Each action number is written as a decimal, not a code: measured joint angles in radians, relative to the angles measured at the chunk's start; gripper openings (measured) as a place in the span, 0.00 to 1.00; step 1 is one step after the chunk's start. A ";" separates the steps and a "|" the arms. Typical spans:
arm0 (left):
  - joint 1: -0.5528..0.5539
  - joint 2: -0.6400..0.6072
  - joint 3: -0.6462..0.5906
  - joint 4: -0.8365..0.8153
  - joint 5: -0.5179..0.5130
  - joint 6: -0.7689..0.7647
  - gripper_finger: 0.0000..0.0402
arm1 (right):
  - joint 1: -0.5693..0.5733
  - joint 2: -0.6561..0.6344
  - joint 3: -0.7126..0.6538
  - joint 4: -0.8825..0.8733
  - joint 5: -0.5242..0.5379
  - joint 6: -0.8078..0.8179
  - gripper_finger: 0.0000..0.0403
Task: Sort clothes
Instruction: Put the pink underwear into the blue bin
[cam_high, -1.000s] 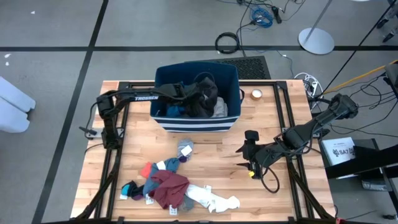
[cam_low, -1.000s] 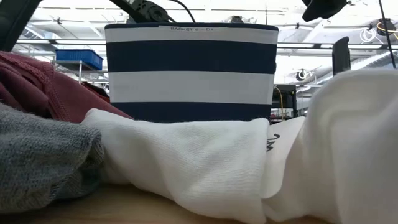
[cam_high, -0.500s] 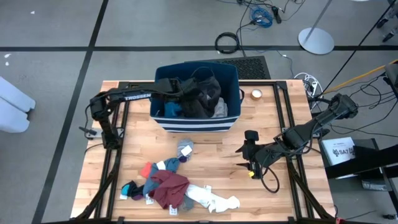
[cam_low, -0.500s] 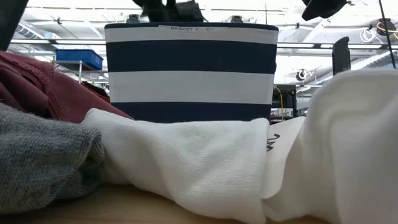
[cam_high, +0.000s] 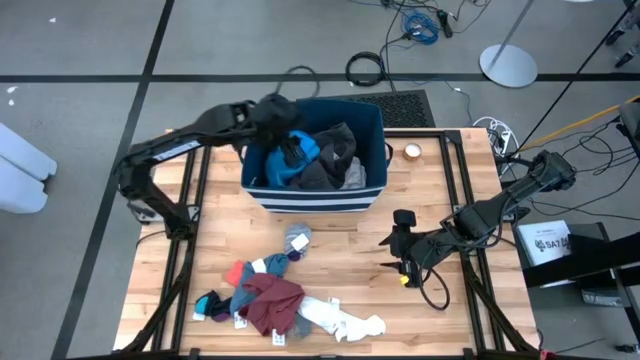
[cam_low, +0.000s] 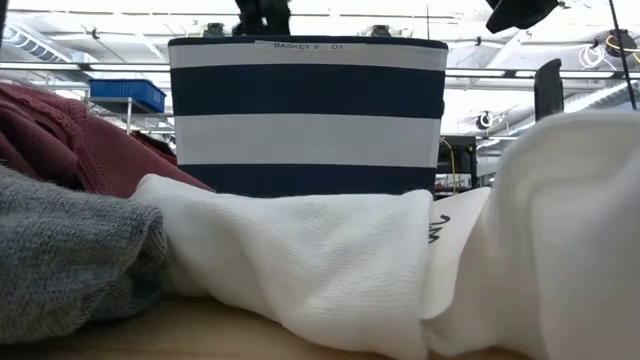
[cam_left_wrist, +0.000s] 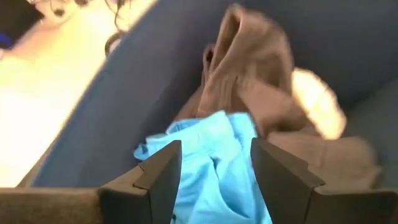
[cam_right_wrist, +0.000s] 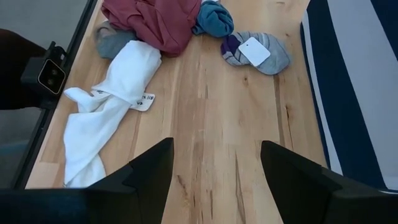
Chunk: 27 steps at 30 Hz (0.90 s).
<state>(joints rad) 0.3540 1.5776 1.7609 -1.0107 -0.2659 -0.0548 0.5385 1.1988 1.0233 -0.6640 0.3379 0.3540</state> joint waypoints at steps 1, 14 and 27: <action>-0.004 -0.018 0.005 -0.002 0.003 -0.013 0.51 | 0.000 0.000 0.000 0.000 0.000 0.000 0.57; -0.269 -0.199 -0.031 -0.255 0.424 -0.287 0.51 | 0.000 0.059 0.000 0.106 -0.004 -0.011 0.57; -0.839 -0.162 -0.279 -0.108 0.342 -0.768 0.51 | 0.000 0.257 0.000 0.227 -0.005 -0.068 0.57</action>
<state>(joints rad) -0.4854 1.4156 1.4822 -1.1189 0.0757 -0.8233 0.5384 1.4556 1.0229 -0.4369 0.3328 0.2863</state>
